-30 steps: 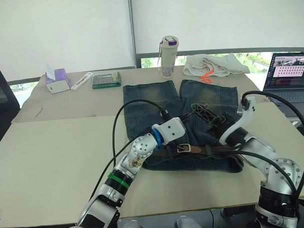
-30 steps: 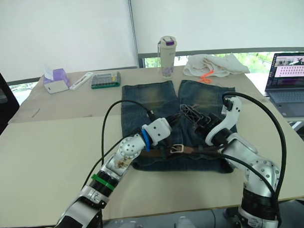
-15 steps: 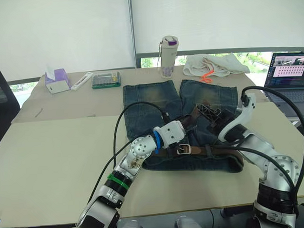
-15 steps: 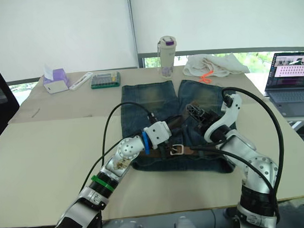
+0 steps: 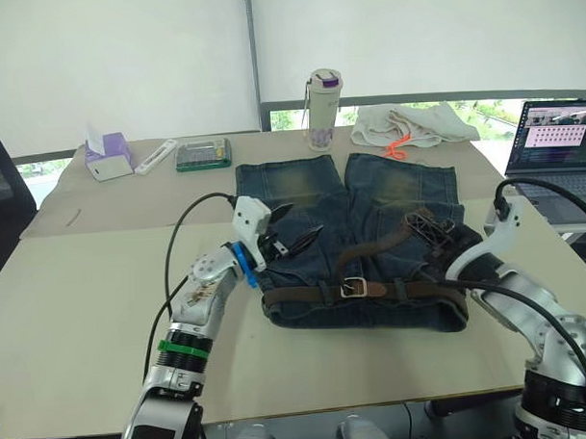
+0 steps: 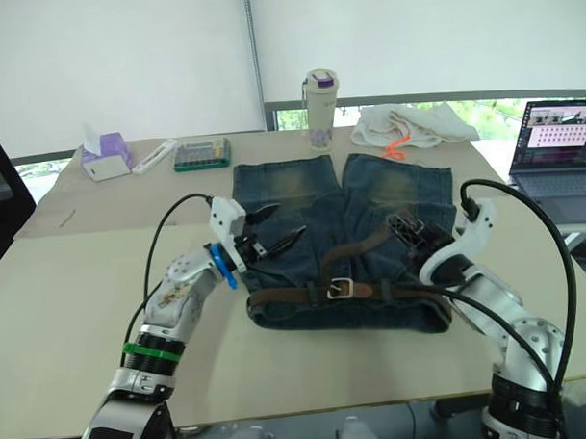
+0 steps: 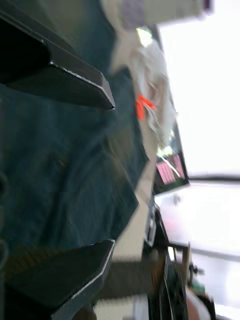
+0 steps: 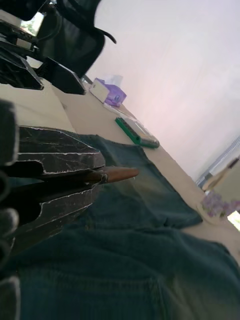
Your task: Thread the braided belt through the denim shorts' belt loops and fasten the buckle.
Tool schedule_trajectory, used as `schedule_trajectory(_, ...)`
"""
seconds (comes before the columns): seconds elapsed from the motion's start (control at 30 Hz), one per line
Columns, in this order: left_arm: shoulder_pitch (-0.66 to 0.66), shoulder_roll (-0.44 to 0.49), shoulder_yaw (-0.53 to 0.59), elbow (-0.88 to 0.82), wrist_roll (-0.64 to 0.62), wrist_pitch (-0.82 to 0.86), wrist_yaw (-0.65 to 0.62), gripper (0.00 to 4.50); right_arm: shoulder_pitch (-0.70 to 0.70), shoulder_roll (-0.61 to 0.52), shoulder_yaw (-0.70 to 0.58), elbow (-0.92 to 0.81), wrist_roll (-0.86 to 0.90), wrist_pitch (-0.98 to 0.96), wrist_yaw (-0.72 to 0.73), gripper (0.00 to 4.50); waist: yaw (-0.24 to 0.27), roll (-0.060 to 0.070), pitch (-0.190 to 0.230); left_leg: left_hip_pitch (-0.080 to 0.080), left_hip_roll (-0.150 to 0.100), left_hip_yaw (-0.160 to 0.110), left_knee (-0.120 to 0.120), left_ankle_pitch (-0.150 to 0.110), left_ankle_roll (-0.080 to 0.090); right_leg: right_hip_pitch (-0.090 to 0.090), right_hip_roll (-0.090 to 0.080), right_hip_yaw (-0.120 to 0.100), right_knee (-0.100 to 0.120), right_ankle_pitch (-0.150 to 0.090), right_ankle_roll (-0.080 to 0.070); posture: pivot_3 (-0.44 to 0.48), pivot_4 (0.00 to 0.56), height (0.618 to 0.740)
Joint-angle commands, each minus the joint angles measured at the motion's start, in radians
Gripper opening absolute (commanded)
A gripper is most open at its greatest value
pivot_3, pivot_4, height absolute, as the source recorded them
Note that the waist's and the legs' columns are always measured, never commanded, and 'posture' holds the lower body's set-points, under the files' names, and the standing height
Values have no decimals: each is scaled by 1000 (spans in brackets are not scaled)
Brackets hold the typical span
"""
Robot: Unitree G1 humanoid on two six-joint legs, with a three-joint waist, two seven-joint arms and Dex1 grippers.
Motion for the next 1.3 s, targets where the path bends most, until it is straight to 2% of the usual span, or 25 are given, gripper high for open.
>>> schedule_trajectory(0.03, 7, 23, -54, -11, 59, -50, -61, 4373, 43, -72, -53, -15, 33, -8, 44, 0, 5, 0, 0, 0, 0, 0, 0, 0, 0, 0, 0, 0, 0, 1, -2, 0, 150, 740)
schedule_trajectory(0.27, 24, 8, -110, -16, 107, -90, -94, 4373, 165, -245, -61, 11, -99, -8, 227, 0, 4, 0, 0, 0, 0, 1, 0, 0, 0, 1, -1, 1, -1, 0, -1, 0, 150, 740)
schedule_trajectory(0.4, 23, 0, -130, -6, 128, -114, -108, 4373, 228, -325, -22, 5, -250, -37, 360, 0, 1, 0, 0, 0, 0, 2, 0, 0, 1, 1, 0, 2, -1, -2, 3, 0, 150, 740)
schedule_trajectory(0.5, 13, -12, -138, 13, 137, -127, -116, 4373, 280, -390, 55, -17, -419, -91, 468, 0, 2, 1, 0, 0, 0, 2, 0, 0, 1, 1, 0, 2, -1, -2, 4, 0, 150, 740)
schedule_trajectory(0.73, -5, -45, -160, 69, 156, -177, -152, 4373, 262, -342, 68, 0, -507, -121, 529, 0, 5, 0, 0, 0, -1, 2, 1, 0, 1, 1, -1, 2, -1, -3, 5, 0, 150, 740)
schedule_trajectory(0.87, -7, -71, -162, 99, 137, -200, -186, 3225, 269, -337, 67, 6, -559, -119, 558, 0, 5, 1, 0, 0, 0, 2, 1, 0, 1, 1, -1, 2, -1, -3, 5, 0, 150, 740)
schedule_trajectory(1.17, -19, -135, -140, 183, 105, -245, -246, 203, 267, -315, 39, 17, -599, -100, 586, 0, 7, 0, 0, 0, -1, 2, 1, 0, 1, 1, -1, 2, -1, -3, 5, 0, 150, 740)
schedule_trajectory(1.2, -20, -139, -143, 196, 103, -249, -260, 21, 267, -314, 37, 18, -602, -97, 587, 0, 7, 0, 0, 0, -1, 2, 1, 0, 1, 1, -1, 2, -1, -3, 5, 0, 150, 740)
schedule_trajectory(1.3, -28, -142, -165, 245, 130, -279, -289, 21, 265, -311, 30, 18, -605, -91, 591, 0, 8, 0, 0, 0, -1, 2, 1, 0, 1, 1, -1, 2, -1, -3, 5, 0, 150, 740)
